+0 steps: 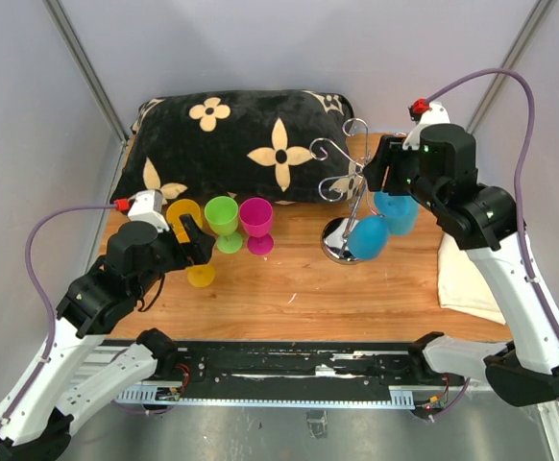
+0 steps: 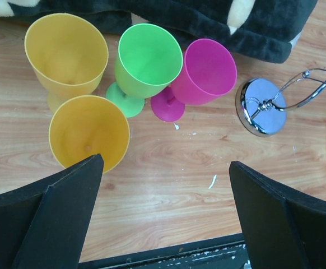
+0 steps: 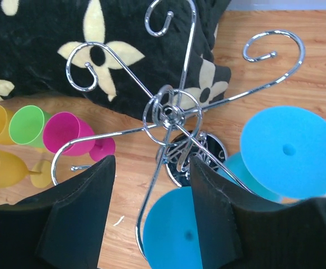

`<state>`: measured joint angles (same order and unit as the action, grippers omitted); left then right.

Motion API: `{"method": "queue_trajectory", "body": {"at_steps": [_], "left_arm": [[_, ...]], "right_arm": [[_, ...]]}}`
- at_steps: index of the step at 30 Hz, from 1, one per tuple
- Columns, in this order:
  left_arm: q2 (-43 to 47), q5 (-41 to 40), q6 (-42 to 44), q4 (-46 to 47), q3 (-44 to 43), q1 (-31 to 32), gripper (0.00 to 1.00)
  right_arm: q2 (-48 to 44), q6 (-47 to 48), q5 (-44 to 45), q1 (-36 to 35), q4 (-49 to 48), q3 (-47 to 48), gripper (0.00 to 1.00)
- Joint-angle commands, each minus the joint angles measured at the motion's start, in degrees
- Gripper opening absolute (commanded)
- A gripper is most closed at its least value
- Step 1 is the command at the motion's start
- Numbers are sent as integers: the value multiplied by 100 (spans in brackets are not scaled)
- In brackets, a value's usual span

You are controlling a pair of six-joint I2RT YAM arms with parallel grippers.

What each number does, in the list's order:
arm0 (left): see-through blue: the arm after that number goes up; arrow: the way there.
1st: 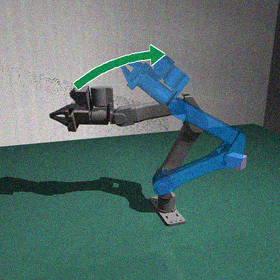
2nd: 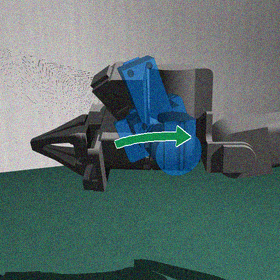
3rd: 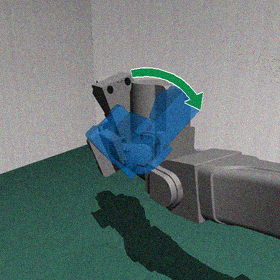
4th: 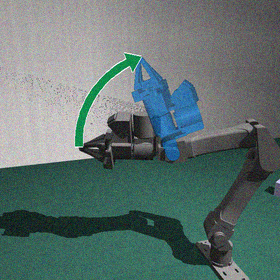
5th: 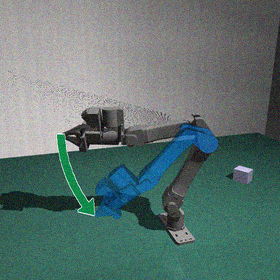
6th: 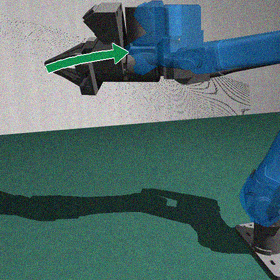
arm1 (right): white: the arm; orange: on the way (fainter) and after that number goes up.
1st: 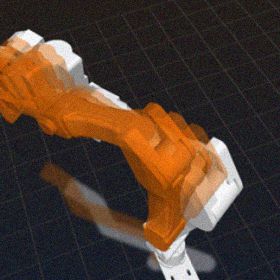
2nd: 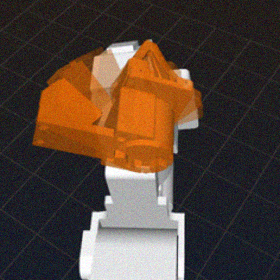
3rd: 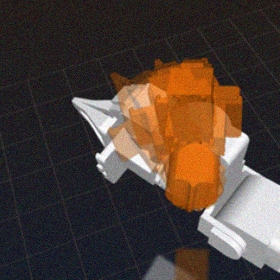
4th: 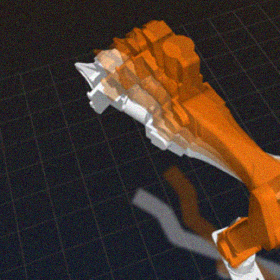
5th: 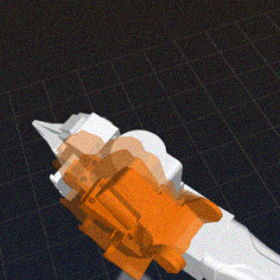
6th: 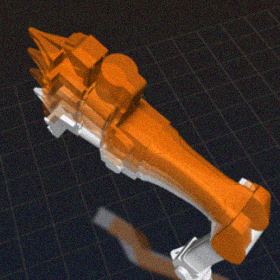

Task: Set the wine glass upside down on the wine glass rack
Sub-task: Turn the wine glass upside down at the wine rack, then pick up the wine glass at the center of the board.

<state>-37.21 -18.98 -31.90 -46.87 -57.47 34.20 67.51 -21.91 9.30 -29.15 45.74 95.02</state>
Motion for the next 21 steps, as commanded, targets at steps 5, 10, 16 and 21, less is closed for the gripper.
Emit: {"method": "queue_trajectory", "body": {"at_steps": [5,10,16,21], "left_arm": [[26,110,313,83,97,-32,100],[45,142,397,80,181,-39,100],[222,333,562,103,204,-39,100],[408,603,772,191,210,-41,100]], "right_arm": [[303,280,512,-222,-651,116,53],[639,480,891,-239,-631,348,47],[903,571,965,-248,-643,451,38],[996,598,988,-249,-623,418,30]]}}
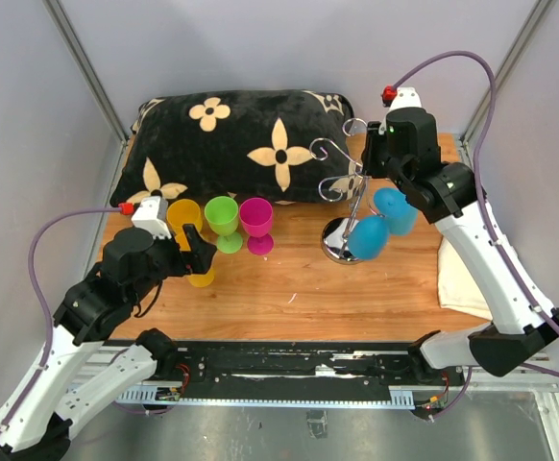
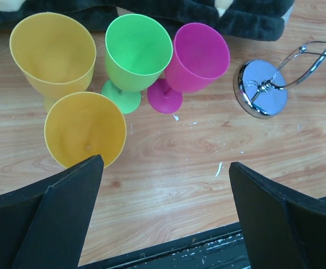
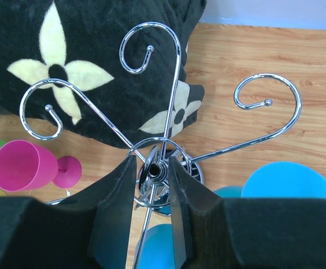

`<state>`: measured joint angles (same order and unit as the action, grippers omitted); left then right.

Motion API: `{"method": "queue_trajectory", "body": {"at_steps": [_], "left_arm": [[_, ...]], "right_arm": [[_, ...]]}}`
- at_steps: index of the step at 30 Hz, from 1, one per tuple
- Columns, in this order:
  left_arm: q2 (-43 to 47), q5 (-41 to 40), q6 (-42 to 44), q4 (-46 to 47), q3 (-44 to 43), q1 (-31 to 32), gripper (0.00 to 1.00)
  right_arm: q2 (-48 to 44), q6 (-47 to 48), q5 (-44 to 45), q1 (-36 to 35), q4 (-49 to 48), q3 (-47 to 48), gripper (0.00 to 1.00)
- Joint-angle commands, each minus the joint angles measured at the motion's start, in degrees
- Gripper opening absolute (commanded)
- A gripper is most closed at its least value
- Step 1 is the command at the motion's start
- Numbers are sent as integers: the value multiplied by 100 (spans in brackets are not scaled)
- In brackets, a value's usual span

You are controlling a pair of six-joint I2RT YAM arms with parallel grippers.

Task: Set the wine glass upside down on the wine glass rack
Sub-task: Pick up the wine glass at the center of the board.

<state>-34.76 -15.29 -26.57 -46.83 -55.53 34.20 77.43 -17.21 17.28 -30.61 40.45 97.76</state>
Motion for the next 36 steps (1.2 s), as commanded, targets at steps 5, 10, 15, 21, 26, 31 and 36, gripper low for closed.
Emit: {"method": "queue_trajectory", "body": {"at_steps": [5,10,15,21,26,31,36], "left_arm": [[164,288,276,147,-2,-37,100],[81,422,338,164,1,-40,100],[107,643,445,232,23,-38,100],[198,786,523,245,25,-43,100],[131,756,522,233,7,-39,99],[63,725,492,277,24,-39,100],[9,733,487,352,16,-44,100]], "right_arm": [[16,305,207,-102,-142,108,23],[-30,780,216,-103,-233,73,14],[-285,1522,-23,-92,-720,-267,6],[-502,2358,-451,-41,-1098,-448,0],[-514,2859,-925,82,-1153,-449,0],[-492,3323,-1467,216,-1153,-471,1],[-475,3516,-2115,474,-1200,-489,1]]}}
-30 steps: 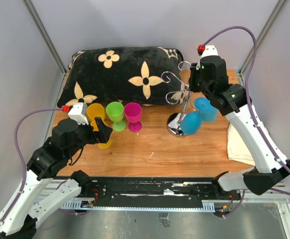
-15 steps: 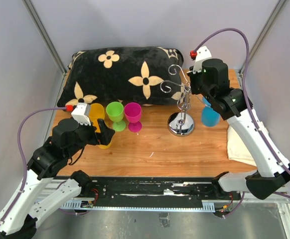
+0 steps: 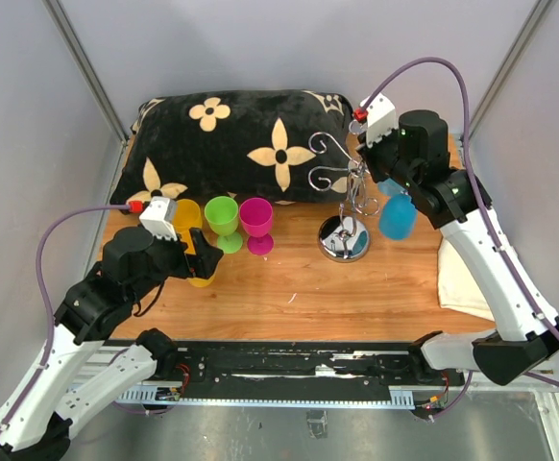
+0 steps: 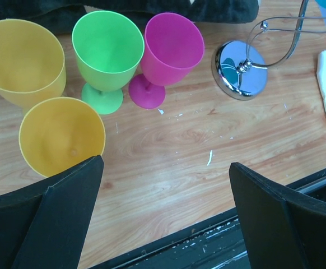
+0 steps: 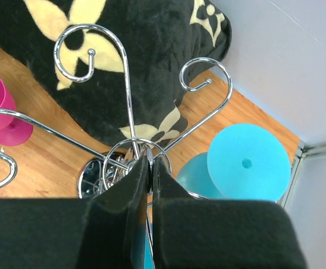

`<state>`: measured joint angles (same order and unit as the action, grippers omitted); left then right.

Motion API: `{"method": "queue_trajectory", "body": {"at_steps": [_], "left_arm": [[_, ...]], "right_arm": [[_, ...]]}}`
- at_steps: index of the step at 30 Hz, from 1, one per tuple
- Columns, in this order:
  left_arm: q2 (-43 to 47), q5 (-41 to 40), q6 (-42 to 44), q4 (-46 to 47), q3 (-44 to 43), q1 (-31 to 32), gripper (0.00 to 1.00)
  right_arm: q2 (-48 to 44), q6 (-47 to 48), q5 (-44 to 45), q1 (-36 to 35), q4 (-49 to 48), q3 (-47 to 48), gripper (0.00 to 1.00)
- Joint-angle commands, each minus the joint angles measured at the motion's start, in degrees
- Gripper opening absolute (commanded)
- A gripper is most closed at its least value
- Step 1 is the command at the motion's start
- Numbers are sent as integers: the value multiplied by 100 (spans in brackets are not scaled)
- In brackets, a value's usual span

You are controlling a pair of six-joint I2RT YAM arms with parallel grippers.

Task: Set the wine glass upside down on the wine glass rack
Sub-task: Pick up the wine glass at the center of the board.

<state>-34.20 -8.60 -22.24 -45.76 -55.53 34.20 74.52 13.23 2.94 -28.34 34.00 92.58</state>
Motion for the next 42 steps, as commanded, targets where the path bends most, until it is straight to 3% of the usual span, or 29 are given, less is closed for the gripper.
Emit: {"method": "queue_trajectory", "body": {"at_steps": [1,3,13,16,28,33,39,42], "left_arm": [[-52,56,53,257,13,-37,100],[-67,52,42,285,-1,-41,100],[-242,-107,-74,305,-102,-42,100],[-298,-359,-133,281,-130,-43,100],[-694,-1674,-539,-149,-312,-39,100],[-687,-1813,-546,-101,-374,-37,100],[-429,-1829,-497,1,-366,-39,100],[-308,-1785,-509,33,-324,-43,100]], "right_arm": [[-184,472,-715,269,-561,35,2],[-209,460,-782,292,-573,27,7],[-709,28,-777,294,-671,3,63],[-1051,-268,-662,294,-680,-76,74],[-3542,-1623,308,294,-549,-1866,84],[-4565,-2105,-309,294,-87,-2694,90],[-5399,-2480,-1807,294,719,-3317,98],[-5746,-2729,-1988,294,848,-3561,100]]}}
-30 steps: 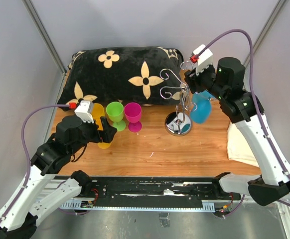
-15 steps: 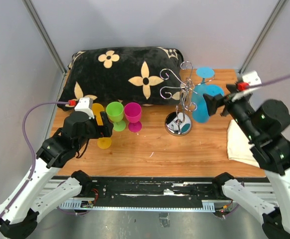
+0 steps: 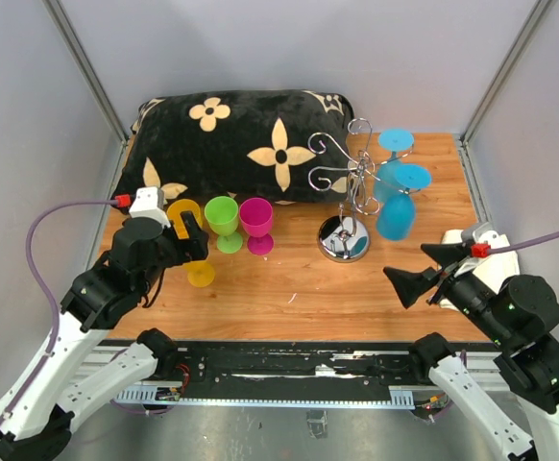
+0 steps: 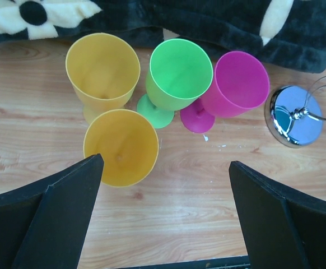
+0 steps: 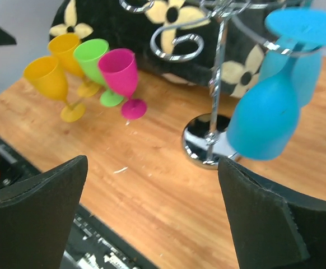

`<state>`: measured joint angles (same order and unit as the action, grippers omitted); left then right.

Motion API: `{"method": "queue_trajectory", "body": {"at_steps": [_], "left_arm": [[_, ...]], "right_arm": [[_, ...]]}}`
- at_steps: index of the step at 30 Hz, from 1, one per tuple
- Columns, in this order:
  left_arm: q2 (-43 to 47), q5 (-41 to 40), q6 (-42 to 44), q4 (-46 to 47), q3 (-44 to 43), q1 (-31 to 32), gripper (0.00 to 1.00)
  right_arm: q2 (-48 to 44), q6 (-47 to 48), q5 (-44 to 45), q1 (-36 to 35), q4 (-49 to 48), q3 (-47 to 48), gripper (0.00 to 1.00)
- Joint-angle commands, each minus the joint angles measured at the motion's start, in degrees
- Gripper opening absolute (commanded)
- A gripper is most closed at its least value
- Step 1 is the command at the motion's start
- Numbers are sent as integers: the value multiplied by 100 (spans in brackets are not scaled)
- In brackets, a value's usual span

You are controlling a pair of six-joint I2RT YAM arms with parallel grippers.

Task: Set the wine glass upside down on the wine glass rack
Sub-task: Pick up the wine glass at the center of the board.

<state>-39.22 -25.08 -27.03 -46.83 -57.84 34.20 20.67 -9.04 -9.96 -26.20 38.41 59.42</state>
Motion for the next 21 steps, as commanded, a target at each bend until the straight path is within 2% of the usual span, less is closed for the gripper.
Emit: {"method": "queue_trajectory", "body": {"at_steps": [1,5,8,14,18,21], "left_arm": [[223,-99,-43,153,-72,-42,100],[325,116,-44,149,-39,-40,100],[451,148,-16,140,17,-43,100],[694,207,48,126,-31,-38,100],[847,232,99,171,29,-41,100],[913,259,111,191,103,-44,100]], "right_arm": [[-487,-564,-719,80,393,-344,99],[-1128,-783,-630,80,144,-770,98],[-1293,-578,-549,80,223,-876,98],[-1055,-323,-570,80,177,-879,98],[-691,-514,-1024,80,-410,-1242,99],[-239,-671,-1234,75,-934,-1638,95]]}}
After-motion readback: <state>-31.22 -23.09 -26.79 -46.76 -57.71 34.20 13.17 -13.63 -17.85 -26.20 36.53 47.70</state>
